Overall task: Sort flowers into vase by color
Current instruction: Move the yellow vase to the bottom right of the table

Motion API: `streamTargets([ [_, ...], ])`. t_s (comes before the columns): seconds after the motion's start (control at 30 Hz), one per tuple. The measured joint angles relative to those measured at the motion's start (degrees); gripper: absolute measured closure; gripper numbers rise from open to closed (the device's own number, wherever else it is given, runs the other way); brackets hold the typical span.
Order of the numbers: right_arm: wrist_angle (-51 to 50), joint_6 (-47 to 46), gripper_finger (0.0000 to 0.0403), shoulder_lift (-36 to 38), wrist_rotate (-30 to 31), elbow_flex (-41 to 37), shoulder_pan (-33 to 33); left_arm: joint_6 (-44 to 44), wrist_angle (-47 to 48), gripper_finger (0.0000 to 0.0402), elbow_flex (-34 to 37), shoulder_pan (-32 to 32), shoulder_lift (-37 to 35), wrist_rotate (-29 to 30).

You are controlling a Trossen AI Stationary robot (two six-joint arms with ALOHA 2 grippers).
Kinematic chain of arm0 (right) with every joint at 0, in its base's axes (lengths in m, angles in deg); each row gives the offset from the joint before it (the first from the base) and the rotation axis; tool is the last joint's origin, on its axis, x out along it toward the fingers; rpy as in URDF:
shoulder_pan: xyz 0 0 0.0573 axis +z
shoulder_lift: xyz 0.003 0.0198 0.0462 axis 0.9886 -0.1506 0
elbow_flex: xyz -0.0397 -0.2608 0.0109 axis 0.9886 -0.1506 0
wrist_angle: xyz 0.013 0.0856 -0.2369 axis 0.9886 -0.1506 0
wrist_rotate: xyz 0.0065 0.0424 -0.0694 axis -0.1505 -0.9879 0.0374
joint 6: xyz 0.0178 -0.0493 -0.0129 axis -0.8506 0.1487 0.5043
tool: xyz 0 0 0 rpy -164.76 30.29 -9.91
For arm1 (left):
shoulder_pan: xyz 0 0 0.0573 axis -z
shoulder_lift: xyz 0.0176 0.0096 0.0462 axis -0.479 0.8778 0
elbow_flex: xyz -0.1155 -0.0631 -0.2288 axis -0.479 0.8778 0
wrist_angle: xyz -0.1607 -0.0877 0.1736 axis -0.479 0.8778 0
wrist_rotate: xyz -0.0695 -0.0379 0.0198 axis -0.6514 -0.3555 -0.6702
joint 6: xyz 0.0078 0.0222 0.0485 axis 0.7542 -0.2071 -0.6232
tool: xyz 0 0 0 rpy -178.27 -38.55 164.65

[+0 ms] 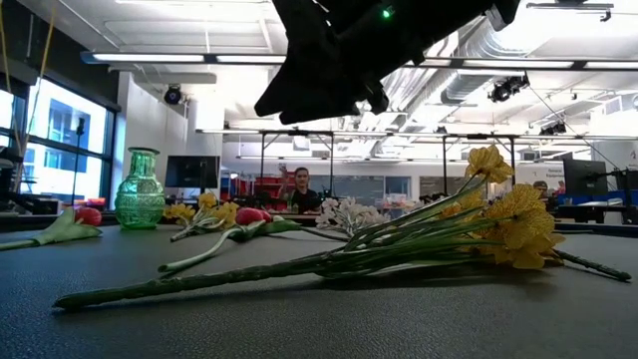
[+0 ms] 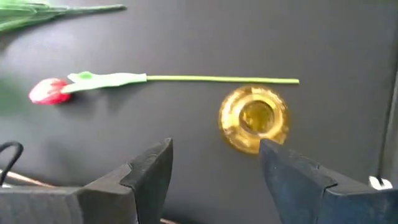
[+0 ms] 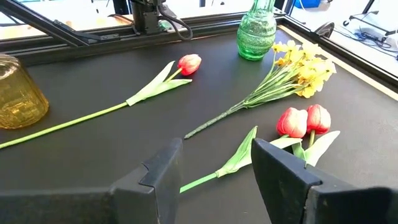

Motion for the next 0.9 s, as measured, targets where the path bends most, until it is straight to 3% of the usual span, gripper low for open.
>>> streamTargets([
  [0.23, 0.0, 0.1, 0.0226, 0.0, 0.0, 0.0, 0.1, 3.0, -4.5, 0.0174, 4.0, 0.0, -0.5, -0.4],
  [0.7, 0.5, -0.2, 0.0226, 0.0, 0.8, 0.0, 0.1, 5.6, -9.6, 0.0174, 4.1, 2.5, 0.0, -0.5],
  [0.9, 2.1, -0.3, 0.0226, 0.0, 0.8, 0.0, 0.1, 6.9, -21.1, 0.0174, 11.5, 3.8, 0.9, -3.3],
])
